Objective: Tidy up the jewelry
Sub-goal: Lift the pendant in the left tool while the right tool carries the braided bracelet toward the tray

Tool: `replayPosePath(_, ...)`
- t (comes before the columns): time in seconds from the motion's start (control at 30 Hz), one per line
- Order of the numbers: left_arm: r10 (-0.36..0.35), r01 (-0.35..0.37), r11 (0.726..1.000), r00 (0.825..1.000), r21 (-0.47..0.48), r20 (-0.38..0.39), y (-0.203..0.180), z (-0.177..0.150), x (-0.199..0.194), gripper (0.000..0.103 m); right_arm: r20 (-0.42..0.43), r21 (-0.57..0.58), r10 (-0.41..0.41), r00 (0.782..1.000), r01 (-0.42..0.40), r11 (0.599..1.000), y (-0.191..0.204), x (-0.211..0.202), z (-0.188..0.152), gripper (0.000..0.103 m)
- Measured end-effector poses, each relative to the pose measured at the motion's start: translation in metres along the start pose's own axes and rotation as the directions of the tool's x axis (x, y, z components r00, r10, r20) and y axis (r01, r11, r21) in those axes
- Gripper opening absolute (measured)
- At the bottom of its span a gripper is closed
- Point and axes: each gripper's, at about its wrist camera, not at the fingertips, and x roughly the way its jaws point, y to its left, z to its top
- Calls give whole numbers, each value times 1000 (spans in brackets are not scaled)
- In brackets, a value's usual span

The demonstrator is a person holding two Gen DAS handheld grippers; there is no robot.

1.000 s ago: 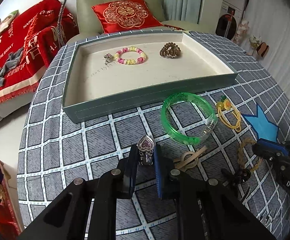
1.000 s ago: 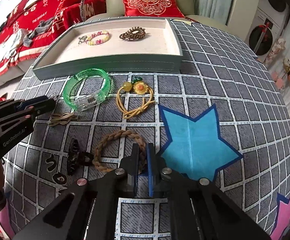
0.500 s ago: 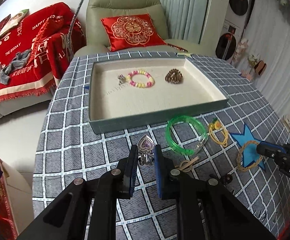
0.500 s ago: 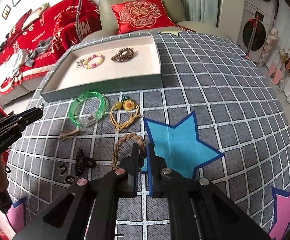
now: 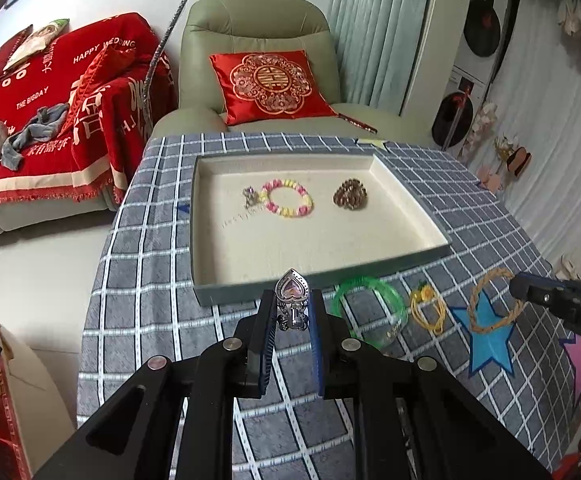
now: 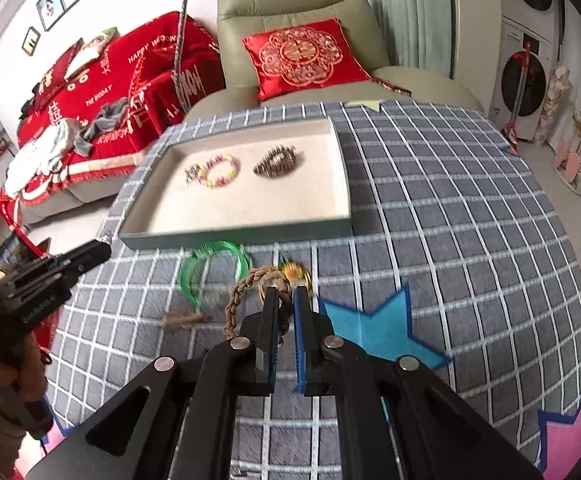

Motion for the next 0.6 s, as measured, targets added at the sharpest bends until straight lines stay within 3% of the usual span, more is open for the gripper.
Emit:
replayPosePath(0.43, 6, -5, 1000, 999, -25, 35, 11, 56, 28, 31, 27, 40, 72, 997, -73, 997, 5, 32, 74, 8)
replayPosePath(0.6, 19, -19, 1000, 1000, 1, 3, 11, 76, 55, 31, 1, 62, 82, 997, -82, 995, 4, 62, 94, 8)
